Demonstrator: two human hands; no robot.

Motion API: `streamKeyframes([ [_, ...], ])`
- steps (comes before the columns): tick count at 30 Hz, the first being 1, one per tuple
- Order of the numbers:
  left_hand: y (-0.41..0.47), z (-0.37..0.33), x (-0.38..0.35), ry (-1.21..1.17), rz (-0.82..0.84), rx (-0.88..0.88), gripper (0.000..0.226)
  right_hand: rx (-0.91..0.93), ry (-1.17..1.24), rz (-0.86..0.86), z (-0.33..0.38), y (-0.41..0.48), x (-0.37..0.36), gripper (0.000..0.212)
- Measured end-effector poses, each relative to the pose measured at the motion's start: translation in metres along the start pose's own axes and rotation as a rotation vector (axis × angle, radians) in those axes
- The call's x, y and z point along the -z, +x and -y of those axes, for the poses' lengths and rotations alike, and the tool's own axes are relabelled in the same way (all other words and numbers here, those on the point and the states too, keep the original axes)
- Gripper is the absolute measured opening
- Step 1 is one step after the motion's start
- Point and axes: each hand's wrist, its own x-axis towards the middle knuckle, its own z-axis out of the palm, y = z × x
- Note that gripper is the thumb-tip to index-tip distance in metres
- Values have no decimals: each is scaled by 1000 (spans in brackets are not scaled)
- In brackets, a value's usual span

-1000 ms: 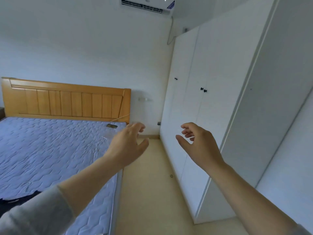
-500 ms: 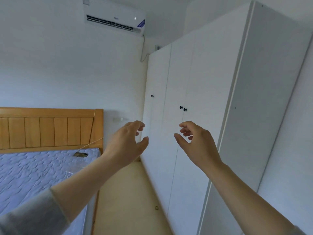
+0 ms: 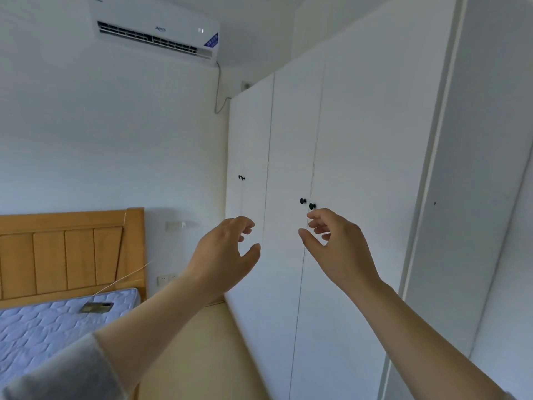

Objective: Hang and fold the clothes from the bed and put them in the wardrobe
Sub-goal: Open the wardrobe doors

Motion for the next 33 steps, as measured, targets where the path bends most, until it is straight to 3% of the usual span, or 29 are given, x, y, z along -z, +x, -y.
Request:
streamKeyframes([
  [14, 143, 107, -86, -32, 58, -23, 36, -31, -28, -27, -80, 134, -106, 28],
  [25, 246, 213, -127, -126, 130, -202, 36, -155, -139, -156, -95, 195, -203, 24],
  [33, 311, 233, -191, -307, 215, -320, 36, -260, -314, -232, -129, 225, -217, 22],
])
